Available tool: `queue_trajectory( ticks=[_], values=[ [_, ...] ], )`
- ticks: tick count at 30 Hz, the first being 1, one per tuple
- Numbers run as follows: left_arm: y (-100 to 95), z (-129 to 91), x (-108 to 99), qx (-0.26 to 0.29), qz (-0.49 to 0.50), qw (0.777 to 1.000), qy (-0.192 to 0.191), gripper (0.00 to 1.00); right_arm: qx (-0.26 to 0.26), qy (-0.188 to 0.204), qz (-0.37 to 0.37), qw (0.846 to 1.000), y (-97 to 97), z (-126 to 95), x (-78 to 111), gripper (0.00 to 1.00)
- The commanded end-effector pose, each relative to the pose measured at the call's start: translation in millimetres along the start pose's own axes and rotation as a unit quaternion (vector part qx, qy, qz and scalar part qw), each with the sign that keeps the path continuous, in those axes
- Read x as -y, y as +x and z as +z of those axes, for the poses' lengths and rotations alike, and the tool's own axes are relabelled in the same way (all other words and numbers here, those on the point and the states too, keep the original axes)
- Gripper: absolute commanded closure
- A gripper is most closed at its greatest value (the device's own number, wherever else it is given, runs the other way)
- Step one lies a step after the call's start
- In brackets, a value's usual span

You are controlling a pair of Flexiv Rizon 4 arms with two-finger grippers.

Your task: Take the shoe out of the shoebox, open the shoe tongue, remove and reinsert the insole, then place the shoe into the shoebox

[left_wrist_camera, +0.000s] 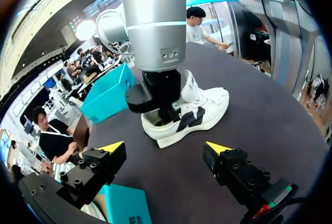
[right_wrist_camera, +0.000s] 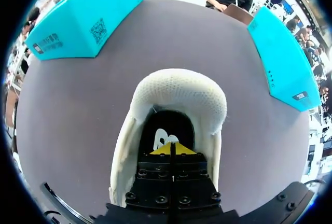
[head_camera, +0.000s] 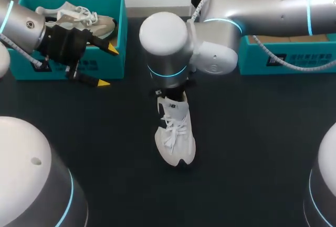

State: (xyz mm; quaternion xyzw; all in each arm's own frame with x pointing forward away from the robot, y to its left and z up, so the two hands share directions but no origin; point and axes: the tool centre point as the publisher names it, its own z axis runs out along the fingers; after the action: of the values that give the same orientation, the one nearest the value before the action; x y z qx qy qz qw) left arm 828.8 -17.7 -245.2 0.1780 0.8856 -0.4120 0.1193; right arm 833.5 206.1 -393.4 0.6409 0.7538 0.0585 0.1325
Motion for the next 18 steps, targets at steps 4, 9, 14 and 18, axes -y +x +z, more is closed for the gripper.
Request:
queue_trajectory(
  ticks=[4,9,14,18],
  values=[
    [0.3,0.2,0.2,0.000,0.000,1.000,-0.001,0.00,0.007,0.084,0.004,0.996,-17.3,-44.6,6.0,1.00],
    [0.3,0.2,0.2,0.000,0.000,1.000,-0.001,0.00,-0.027,0.136,0.023,0.990,-11.2,-60.0,17.2,1.00],
    [0.3,0.2,0.2,0.000,0.000,1.000,-0.001,0.00,-0.050,0.175,0.031,0.983,-1.4,-62.8,27.4,1.00],
    [0.3,0.2,0.2,0.000,0.000,1.000,-0.001,0.00,-0.063,0.192,0.042,0.979,4.4,-63.6,34.8,1.00]
  ],
)
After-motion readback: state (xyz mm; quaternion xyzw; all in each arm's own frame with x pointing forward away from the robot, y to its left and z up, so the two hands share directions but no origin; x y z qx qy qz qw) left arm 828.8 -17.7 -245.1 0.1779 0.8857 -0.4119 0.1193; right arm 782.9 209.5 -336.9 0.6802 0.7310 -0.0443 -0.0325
